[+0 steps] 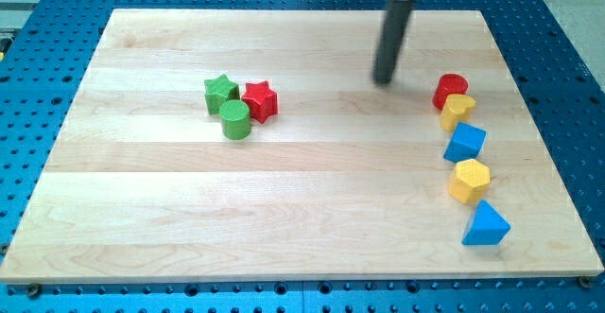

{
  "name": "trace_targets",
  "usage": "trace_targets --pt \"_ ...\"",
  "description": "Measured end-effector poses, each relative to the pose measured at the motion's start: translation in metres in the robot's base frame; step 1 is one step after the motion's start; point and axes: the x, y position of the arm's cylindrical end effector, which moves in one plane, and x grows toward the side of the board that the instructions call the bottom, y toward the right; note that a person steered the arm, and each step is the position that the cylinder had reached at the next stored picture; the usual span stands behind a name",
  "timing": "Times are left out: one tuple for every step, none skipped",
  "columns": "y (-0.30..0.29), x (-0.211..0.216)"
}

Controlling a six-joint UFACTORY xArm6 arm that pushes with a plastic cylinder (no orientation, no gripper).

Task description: Move the red star to the top of the red circle

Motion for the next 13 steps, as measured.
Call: trace_targets --pt "-0.064 0.086" --pt "-0.204 0.087" --pt "-0.217 0.06" --pt "-0.175 0.022" --pt "-0.096 0.007" --pt "-0.083 0.006" --pt "-0.099 0.035" --pt "-0.062 0.055" --pt "-0.047 0.063" --pt "0.007 0.045" --pt "0.06 0.014" --pt "0.063 -0.025" --pt "0.013 -0.021"
